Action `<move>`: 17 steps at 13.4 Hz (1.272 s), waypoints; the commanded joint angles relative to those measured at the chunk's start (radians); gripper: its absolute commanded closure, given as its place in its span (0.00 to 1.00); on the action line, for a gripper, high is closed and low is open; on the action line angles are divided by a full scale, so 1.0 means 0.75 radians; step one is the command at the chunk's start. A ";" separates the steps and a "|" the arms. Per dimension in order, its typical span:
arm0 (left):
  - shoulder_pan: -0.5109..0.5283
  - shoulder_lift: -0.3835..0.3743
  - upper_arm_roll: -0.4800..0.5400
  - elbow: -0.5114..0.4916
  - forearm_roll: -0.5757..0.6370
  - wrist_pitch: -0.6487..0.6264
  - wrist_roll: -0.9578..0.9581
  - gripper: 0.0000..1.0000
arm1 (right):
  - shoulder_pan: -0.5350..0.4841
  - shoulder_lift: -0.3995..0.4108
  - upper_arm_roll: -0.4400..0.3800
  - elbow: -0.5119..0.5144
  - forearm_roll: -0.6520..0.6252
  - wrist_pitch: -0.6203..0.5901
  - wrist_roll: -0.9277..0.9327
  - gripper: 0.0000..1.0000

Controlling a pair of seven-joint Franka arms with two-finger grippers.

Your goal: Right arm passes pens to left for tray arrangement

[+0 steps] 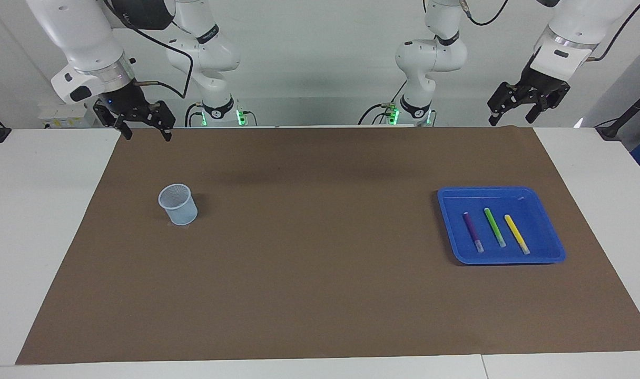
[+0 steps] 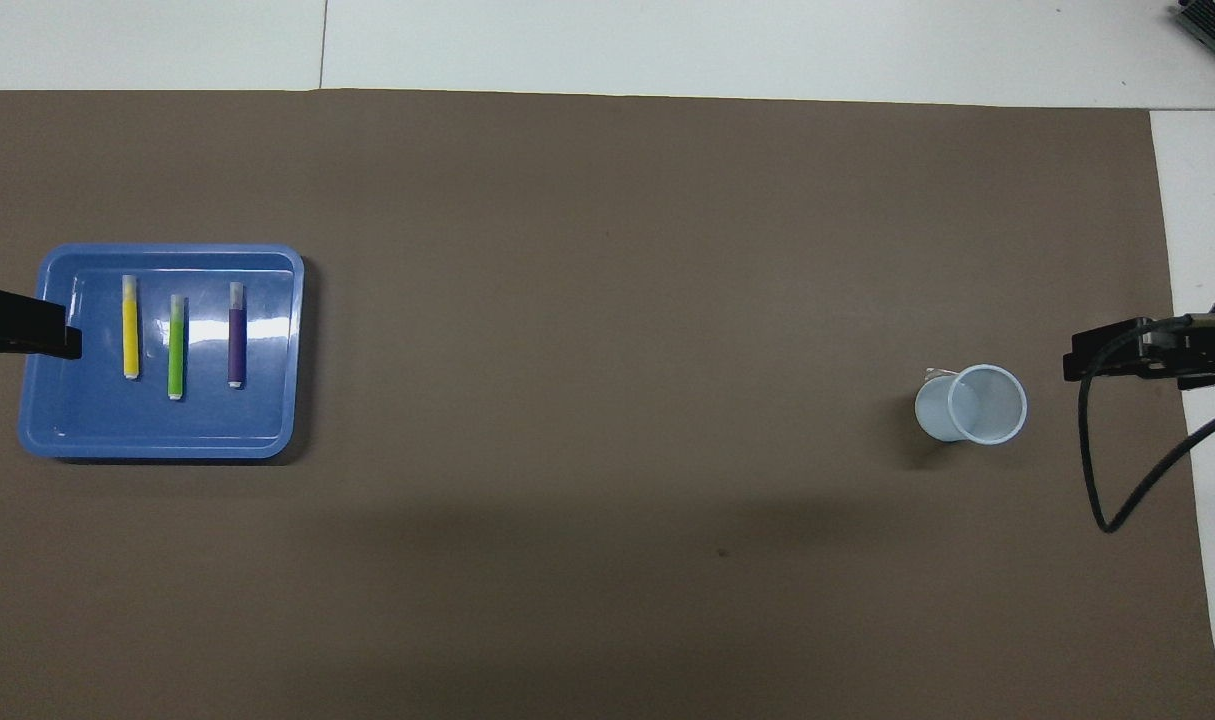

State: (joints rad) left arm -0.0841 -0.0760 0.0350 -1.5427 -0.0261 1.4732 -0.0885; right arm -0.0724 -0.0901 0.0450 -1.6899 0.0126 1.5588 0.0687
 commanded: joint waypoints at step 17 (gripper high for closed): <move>-0.027 -0.068 0.009 -0.126 -0.008 0.106 -0.003 0.00 | -0.010 -0.015 0.005 -0.007 0.002 0.000 -0.024 0.00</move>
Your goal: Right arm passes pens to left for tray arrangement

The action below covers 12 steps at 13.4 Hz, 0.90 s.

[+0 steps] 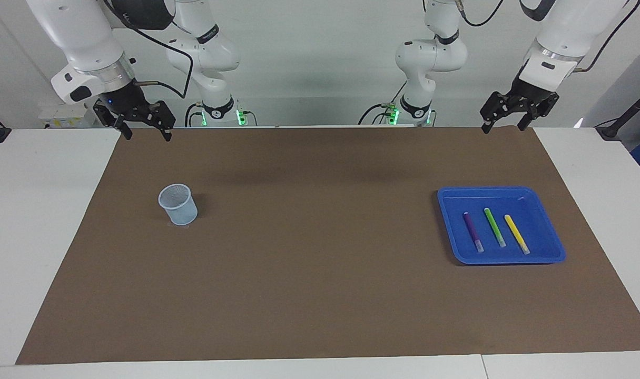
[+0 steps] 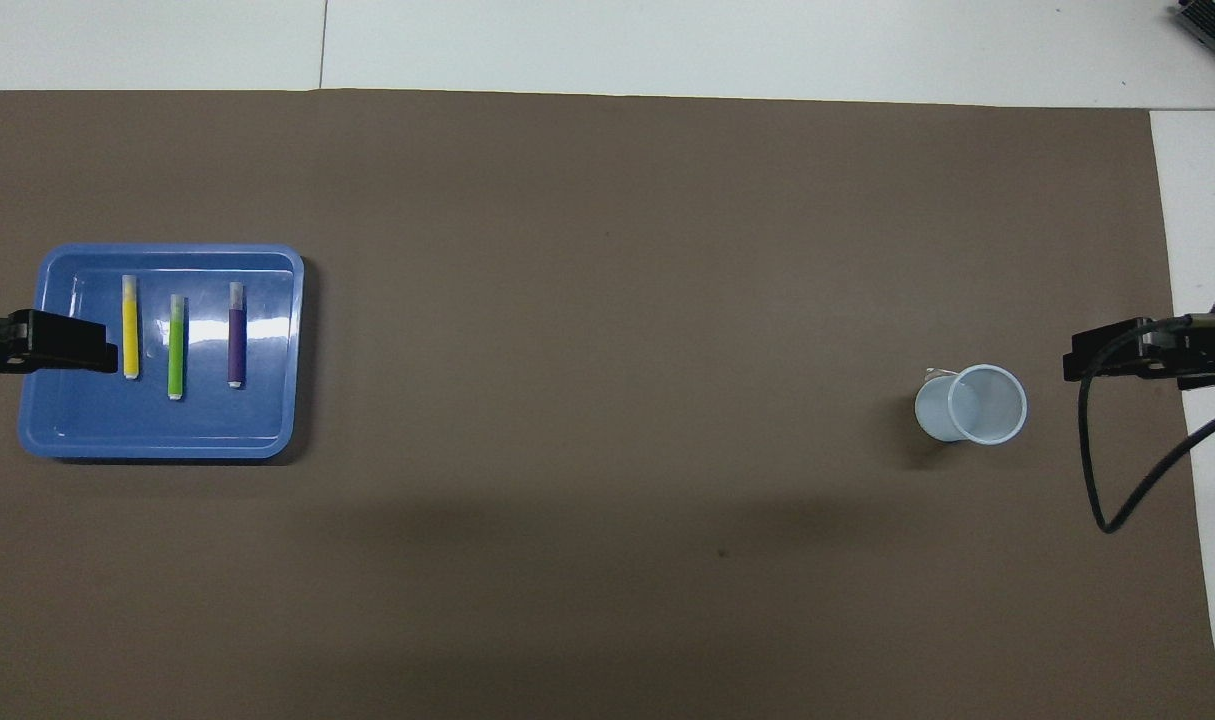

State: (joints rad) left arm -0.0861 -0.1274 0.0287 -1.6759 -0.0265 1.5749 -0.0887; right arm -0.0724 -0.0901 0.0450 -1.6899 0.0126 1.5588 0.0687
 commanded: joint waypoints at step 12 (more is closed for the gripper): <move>-0.039 0.074 0.011 0.107 0.001 -0.048 -0.002 0.00 | -0.010 -0.015 0.005 -0.007 0.002 0.000 -0.022 0.00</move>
